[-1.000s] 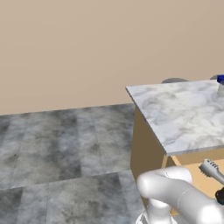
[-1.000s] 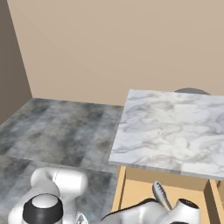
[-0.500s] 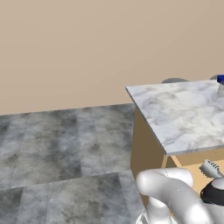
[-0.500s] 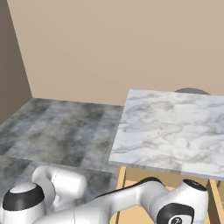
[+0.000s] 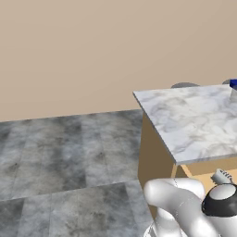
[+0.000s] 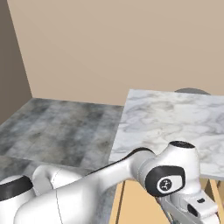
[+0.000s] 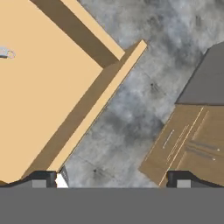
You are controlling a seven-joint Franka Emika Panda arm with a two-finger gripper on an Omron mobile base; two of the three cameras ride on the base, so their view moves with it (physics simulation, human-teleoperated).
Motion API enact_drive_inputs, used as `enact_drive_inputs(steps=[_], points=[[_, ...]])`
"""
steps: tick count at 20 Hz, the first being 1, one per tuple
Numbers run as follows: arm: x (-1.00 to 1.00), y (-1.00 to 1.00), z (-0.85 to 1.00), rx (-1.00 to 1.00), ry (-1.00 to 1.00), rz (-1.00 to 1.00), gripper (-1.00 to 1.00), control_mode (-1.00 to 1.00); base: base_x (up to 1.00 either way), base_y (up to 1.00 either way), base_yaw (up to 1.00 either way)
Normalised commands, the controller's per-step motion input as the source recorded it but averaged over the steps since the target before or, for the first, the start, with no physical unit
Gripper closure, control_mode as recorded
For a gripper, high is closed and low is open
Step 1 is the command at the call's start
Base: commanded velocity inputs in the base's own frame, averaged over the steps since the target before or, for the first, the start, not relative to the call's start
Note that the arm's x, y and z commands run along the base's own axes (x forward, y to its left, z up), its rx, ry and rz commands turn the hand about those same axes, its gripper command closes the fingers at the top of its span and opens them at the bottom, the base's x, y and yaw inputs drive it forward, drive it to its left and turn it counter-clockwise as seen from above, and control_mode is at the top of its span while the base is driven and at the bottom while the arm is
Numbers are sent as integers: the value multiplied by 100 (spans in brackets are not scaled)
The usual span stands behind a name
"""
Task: Take the tongs from the drawer on the right and place them on the dining counter next to the tray containing the hot dog.
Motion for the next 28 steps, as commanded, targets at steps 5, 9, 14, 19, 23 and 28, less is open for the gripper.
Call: enact_drive_inputs(steps=[5,9,14,19,23,28], points=[[23,-29,3,5,-19,73,-100,-100,0,0,0],[27,-26,0,25,-21,72,-100,-100,0,0,0],[42,-16,0,42,-12,61,-100,-100,0,0,0],[75,17,0,38,2,50,-100,-100,0,0,0],[3,0,0,-1,0,3,-100,-100,0,0,0],[19,8,-21,-7,4,1,-100,-100,0,0,0]])
